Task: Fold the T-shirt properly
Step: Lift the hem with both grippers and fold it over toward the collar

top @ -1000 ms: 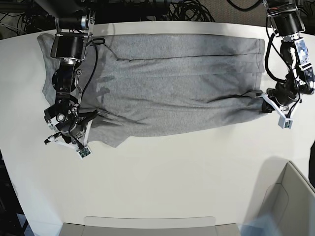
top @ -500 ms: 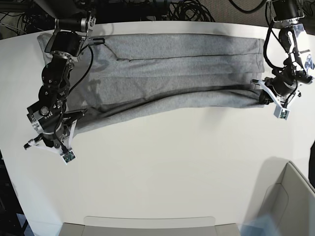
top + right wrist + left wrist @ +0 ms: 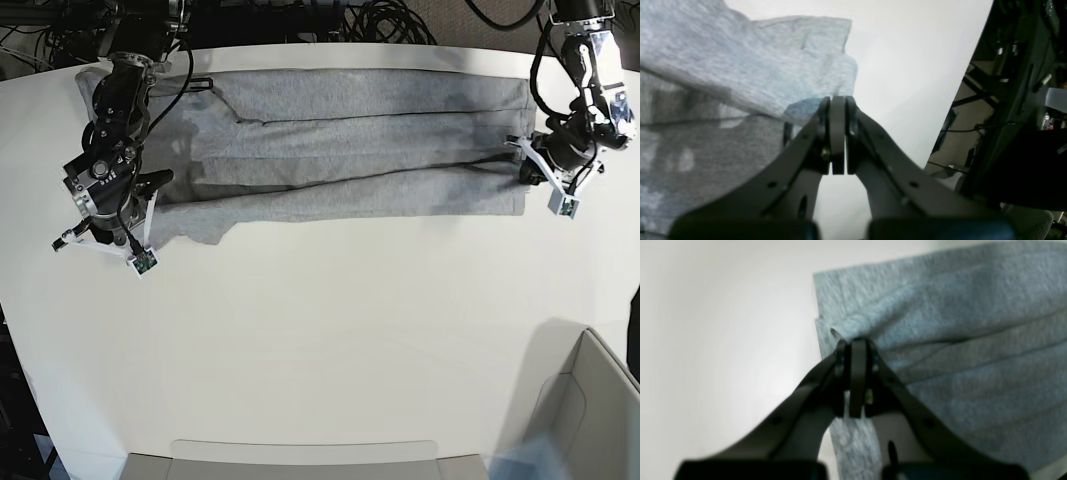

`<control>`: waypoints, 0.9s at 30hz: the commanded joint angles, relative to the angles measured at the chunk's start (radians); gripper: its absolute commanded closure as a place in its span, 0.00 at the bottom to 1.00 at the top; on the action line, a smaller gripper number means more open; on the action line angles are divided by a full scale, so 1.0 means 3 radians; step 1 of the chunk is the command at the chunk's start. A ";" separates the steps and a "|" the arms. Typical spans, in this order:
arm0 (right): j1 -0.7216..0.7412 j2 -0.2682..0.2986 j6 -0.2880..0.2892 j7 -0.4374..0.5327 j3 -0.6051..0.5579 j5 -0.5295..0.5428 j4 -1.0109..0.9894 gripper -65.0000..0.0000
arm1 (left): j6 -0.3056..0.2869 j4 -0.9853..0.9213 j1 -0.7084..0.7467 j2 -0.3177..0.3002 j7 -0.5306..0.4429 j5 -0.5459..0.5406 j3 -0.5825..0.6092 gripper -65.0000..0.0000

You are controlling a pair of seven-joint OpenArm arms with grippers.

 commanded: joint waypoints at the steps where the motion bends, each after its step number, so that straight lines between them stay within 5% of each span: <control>1: 0.0022 0.0031 0.0038 0.0008 0.0017 -0.0009 0.0091 1.00 | 0.0006 0.0058 -0.0034 -0.0066 -0.0043 -0.0021 -0.0032 1.00; 7: -0.0024 0.0031 0.0038 0.0003 0.0017 -0.0025 0.0153 1.00 | 0.0006 0.0221 0.0089 -0.0020 -0.0038 -0.0037 -0.0165 1.00; 11: 0.0002 0.0031 0.0038 -0.0171 0.0017 -0.0009 0.0153 1.00 | -0.0015 0.0421 0.0104 0.0123 0.0351 -0.0021 -0.0569 1.00; 27: -0.0121 0.0077 0.0038 -0.0379 0.0247 -0.0030 0.0352 1.00 | -0.0004 0.0692 0.0385 0.0128 0.0453 -0.0021 -0.0584 1.00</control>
